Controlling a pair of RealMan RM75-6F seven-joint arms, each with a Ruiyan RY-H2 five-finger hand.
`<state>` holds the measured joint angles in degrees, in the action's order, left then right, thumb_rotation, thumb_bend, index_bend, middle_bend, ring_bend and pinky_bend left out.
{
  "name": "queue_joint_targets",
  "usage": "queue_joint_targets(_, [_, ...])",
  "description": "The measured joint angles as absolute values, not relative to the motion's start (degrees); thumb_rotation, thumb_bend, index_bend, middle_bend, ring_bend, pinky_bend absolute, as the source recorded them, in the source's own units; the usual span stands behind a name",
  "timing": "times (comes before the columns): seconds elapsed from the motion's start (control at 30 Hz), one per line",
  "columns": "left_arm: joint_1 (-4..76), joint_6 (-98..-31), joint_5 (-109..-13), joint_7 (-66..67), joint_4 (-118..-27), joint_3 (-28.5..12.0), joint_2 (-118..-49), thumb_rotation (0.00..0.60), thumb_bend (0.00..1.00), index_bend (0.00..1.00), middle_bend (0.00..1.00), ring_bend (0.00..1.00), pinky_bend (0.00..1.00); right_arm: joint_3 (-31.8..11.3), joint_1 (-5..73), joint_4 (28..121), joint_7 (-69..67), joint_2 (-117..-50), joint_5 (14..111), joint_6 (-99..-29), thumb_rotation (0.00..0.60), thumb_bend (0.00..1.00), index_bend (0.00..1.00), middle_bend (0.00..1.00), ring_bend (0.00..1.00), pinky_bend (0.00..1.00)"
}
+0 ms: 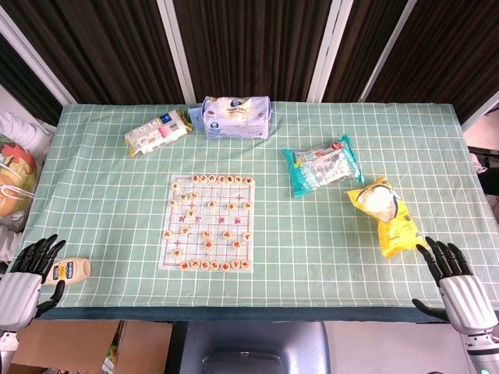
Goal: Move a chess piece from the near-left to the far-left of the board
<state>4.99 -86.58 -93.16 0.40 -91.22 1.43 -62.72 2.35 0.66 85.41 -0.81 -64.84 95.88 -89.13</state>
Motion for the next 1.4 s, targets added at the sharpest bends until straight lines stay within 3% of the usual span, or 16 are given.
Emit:
queue_joint_targets(0.23, [6.02, -84.68, -95.5, 0.02, -91.93, 2.61, -63.01, 0.6, 0.48, 0.0, 0.0, 0.0, 0.16, 3.05, 0.58, 85.05, -0.99, -64.65, 96.94, -89.24, 0.6, 0.22, 0.0, 0.0, 0.0, 0.0])
queue_joint_targets(0.33, [7.21, -84.07, -97.82, -1.4, -91.27, 2.9, -64.42, 0.6, 0.47, 0.0, 0.06, 0.1, 0.27, 3.44, 0.44, 84.86, -1.55, -64.49, 97.73, -89.68, 0.6, 0.22, 0.0, 0.0, 0.0, 0.0])
queue_joint_targets(0.4, [8.36, -83.7, -99.11, -3.41, -90.12, 2.75, -66.31, 0.6, 0.47, 0.06, 0.31, 0.4, 0.56, 3.7, 0.39, 84.73, -1.96, -64.43, 98.08, -89.79, 0.6, 0.22, 0.0, 0.0, 0.0, 0.0])
queue_joint_targets(0.47, [9.5, -83.54, -99.44, -4.84, -88.54, 1.97, -69.05, 0.6, 0.47, 0.15, 0.61, 0.73, 0.85, 3.83, 0.43, 84.73, -2.4, -64.37, 98.17, -89.69, 0.6, 0.22, 0.0, 0.0, 0.0, 0.0])
queue_joint_targets(0.5, [10.01, -83.4, -99.36, -5.14, -87.8, 1.49, -70.45, 0.6, 0.47, 0.2, 0.76, 0.87, 0.95, 3.87, 0.45, 84.76, -2.46, -64.36, 98.2, -89.65, 0.6, 0.22, 0.0, 0.0, 0.0, 0.0])
queue_joint_targets(0.57, [11.47, -82.46, -98.72, -5.39, -85.9, 0.21, -74.0, 0.6, 0.46, 0.26, 0.92, 0.98, 1.0, 3.9, 0.43, 84.78, -2.47, -64.45, 98.35, -89.77, 0.6, 0.22, 0.0, 0.0, 0.0, 0.0])
queue_joint_targets(0.63, [12.89, -80.88, -97.55, -5.07, -84.17, -1.0, -77.11, 0.6, 0.46, 0.33, 0.99, 1.0, 1.0, 3.96, 0.42, 84.75, -2.41, -64.6, 98.54, -89.85, 0.6, 0.22, 0.0, 0.0, 0.0, 0.0])
queue_joint_targets(0.73, [15.22, -77.92, -94.83, -3.63, -81.0, -3.06, -82.03, 0.6, 0.46, 0.39, 1.0, 1.0, 1.0, 4.06, 0.54, 84.72, -2.23, -64.74, 98.64, -89.5, 0.6, 0.22, 0.0, 0.0, 0.0, 0.0])
queue_joint_targets(0.97, [19.99, -69.59, -87.11, 2.06, -75.71, -6.45, -88.72, 0.6, 0.45, 0.4, 1.0, 1.0, 1.0, 3.83, 1.2, 84.9, -1.7, -65.11, 97.83, -87.94, 0.6, 0.22, 0.0, 0.0, 0.0, 0.0])
queue_joint_targets(1.2, [22.24, -67.03, -84.08, 9.42, -71.57, -6.93, -93.28, 0.6, 0.45, 0.38, 1.0, 1.0, 1.0, 3.94, 1.28, 85.35, -1.56, -64.88, 97.42, -87.46, 0.6, 0.23, 0.0, 0.0, 0.0, 0.0])
queue_joint_targets(1.4, [23.42, -66.32, -82.55, 9.34, -69.46, -7.01, -96.34, 0.6, 0.39, 0.38, 1.0, 1.0, 1.0, 3.8, 1.11, 85.41, -1.82, -64.81, 97.07, -87.74, 0.6, 0.22, 0.0, 0.0, 0.0, 0.0])
